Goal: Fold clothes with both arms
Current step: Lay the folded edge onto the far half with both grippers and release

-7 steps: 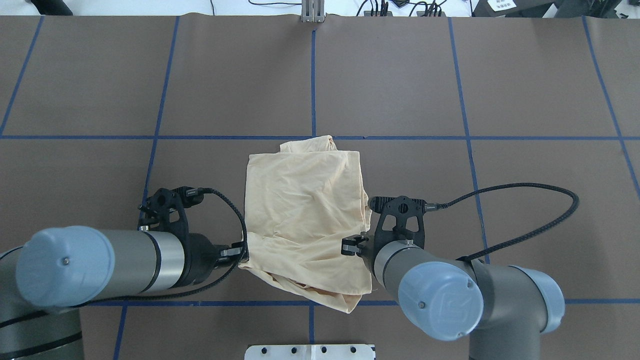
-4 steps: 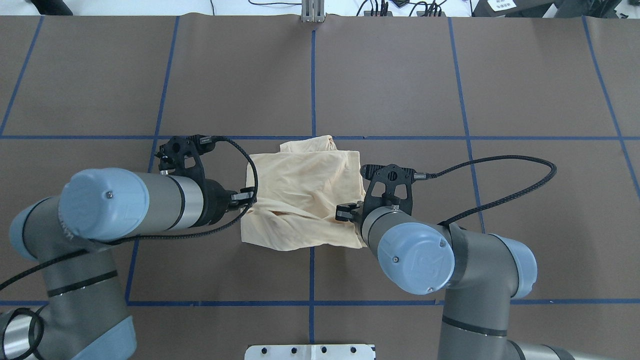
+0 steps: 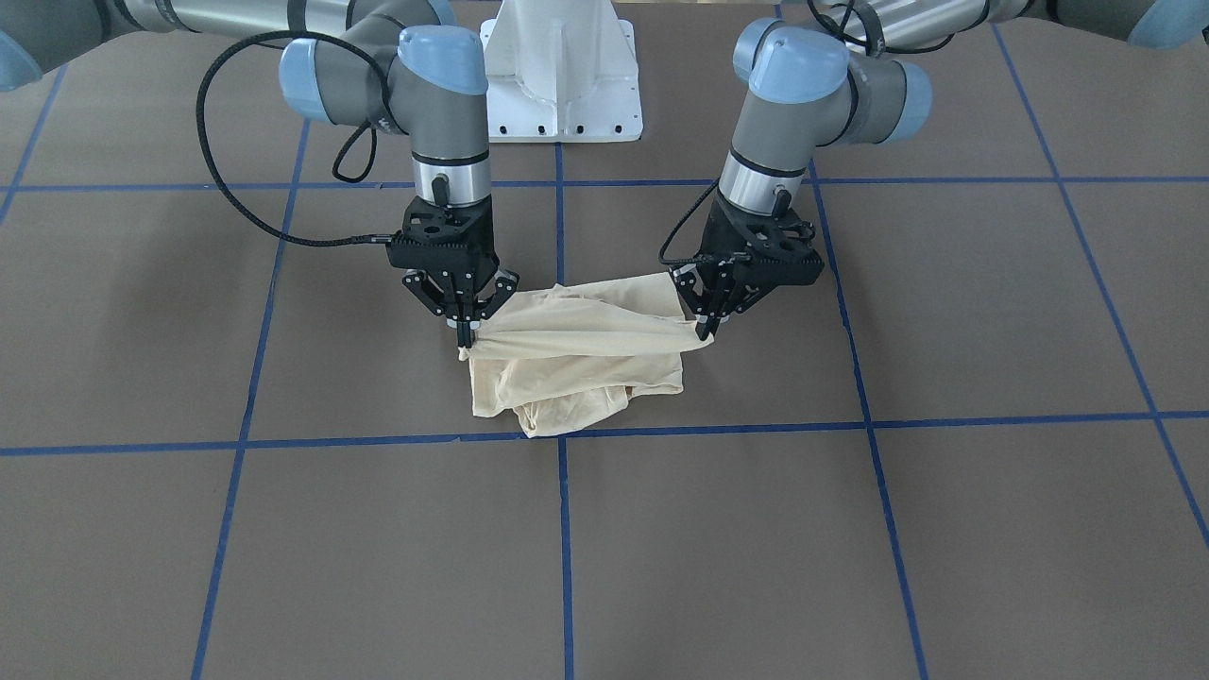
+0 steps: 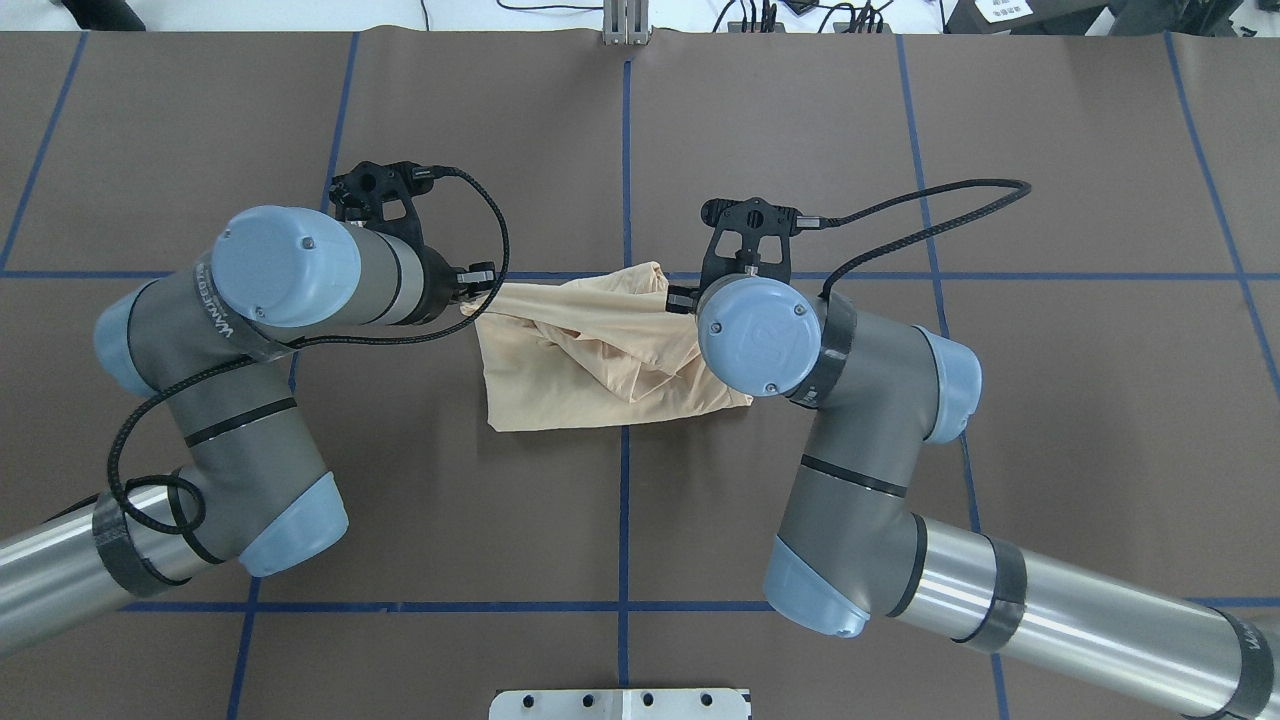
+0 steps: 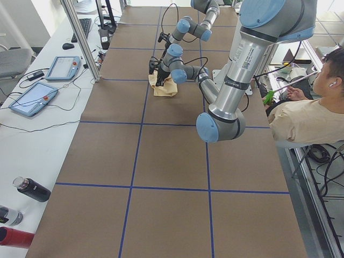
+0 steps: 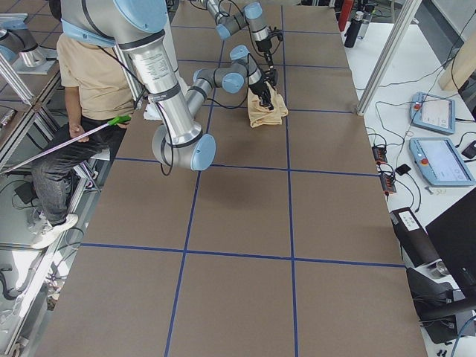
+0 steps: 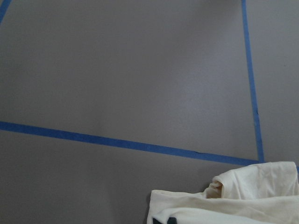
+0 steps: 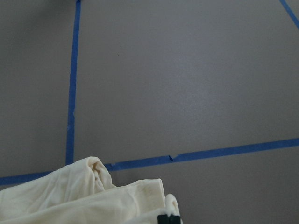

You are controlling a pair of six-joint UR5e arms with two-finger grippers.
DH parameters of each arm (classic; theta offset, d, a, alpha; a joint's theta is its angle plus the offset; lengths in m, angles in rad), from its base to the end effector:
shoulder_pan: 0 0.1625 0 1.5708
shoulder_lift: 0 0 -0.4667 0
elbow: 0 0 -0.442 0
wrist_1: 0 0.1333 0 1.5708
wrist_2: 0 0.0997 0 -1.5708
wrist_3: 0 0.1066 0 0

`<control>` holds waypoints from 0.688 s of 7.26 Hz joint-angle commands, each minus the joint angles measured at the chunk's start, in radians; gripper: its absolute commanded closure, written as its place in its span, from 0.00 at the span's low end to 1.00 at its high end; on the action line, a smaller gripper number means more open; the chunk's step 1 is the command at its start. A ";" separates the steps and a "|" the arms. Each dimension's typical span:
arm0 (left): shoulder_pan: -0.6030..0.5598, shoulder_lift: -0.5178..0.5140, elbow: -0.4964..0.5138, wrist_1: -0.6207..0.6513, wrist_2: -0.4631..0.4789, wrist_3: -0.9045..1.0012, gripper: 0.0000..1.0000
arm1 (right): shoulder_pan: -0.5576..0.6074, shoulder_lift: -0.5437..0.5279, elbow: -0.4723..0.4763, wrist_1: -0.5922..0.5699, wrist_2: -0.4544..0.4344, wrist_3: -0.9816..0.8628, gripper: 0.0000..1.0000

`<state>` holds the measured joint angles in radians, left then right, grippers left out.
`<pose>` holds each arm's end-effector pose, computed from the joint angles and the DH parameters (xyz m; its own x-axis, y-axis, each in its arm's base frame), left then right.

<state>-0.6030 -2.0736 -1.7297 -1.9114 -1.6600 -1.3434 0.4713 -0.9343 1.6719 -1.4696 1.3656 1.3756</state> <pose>0.5201 -0.5085 0.2730 0.5454 -0.1029 -0.8318 0.3901 0.9096 0.1433 -0.5968 -0.4781 0.2362 0.6966 0.1419 0.7033 -0.4530 0.8471 0.2779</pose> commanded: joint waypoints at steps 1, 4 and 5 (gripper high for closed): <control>-0.003 -0.025 0.074 -0.020 0.002 0.018 1.00 | 0.015 0.040 -0.137 0.104 0.003 -0.009 1.00; -0.020 -0.020 0.082 -0.087 -0.009 0.123 0.00 | 0.075 0.078 -0.153 0.144 0.150 -0.021 0.00; -0.044 -0.014 0.070 -0.089 -0.038 0.194 0.00 | 0.079 0.089 -0.127 0.135 0.186 -0.020 0.00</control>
<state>-0.6229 -2.0928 -1.6469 -1.9936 -1.6729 -1.2316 0.5330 -0.8642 1.5234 -1.3298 1.4781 1.3591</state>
